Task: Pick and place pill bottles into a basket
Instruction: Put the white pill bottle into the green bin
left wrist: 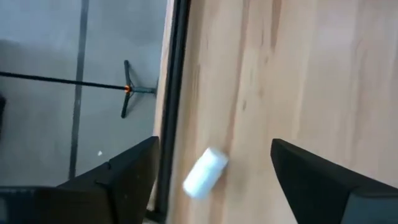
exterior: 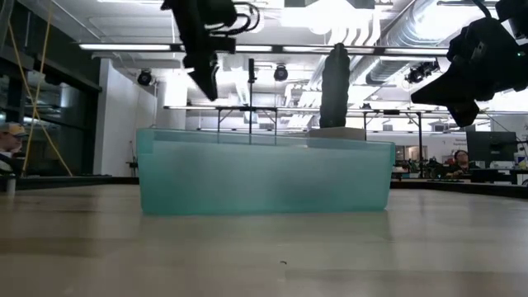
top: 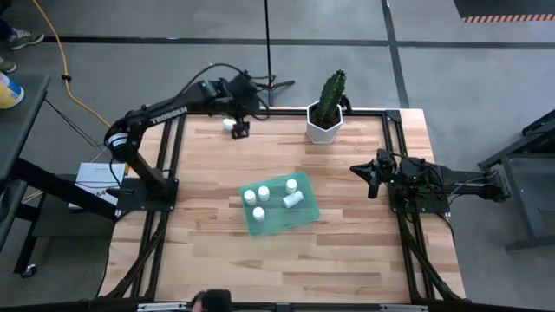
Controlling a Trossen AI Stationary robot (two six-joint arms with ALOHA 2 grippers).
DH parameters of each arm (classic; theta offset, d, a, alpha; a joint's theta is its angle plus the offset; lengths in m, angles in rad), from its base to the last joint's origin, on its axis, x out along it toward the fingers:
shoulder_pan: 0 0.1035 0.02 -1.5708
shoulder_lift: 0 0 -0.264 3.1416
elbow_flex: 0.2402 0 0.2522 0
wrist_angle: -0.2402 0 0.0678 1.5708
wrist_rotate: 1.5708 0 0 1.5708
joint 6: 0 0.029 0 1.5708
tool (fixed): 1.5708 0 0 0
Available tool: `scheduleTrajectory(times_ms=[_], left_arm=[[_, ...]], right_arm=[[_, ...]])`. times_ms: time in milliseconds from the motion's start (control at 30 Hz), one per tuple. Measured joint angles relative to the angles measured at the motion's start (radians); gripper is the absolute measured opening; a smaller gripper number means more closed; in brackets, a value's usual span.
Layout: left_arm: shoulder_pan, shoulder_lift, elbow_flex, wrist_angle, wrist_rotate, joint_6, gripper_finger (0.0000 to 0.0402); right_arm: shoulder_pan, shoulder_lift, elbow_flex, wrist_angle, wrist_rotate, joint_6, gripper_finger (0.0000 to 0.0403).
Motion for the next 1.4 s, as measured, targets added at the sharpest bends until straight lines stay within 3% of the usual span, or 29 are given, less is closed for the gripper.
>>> scheduleTrajectory(times_ms=[300,567,1000,1400], left_arm=[[0.141,0.1,0.0,-0.145,0.004,0.233,0.0327],[0.147,0.228,-0.001,-0.157,-0.028,0.442,0.0326],[0.18,0.399,-0.001,-0.136,-0.064,0.462,0.0324],[0.186,0.426,-0.001,-0.042,-0.041,0.499,0.0321]], right_arm=[[0.0,0.0,0.0,-0.028,0.006,-0.005,0.0012],[0.0,0.0,0.0,-0.054,0.003,-0.002,0.0012],[0.0,0.0,0.0,-0.053,0.006,-0.008,0.0012],[0.0,0.0,0.0,-0.076,0.006,-0.008,0.0012]])
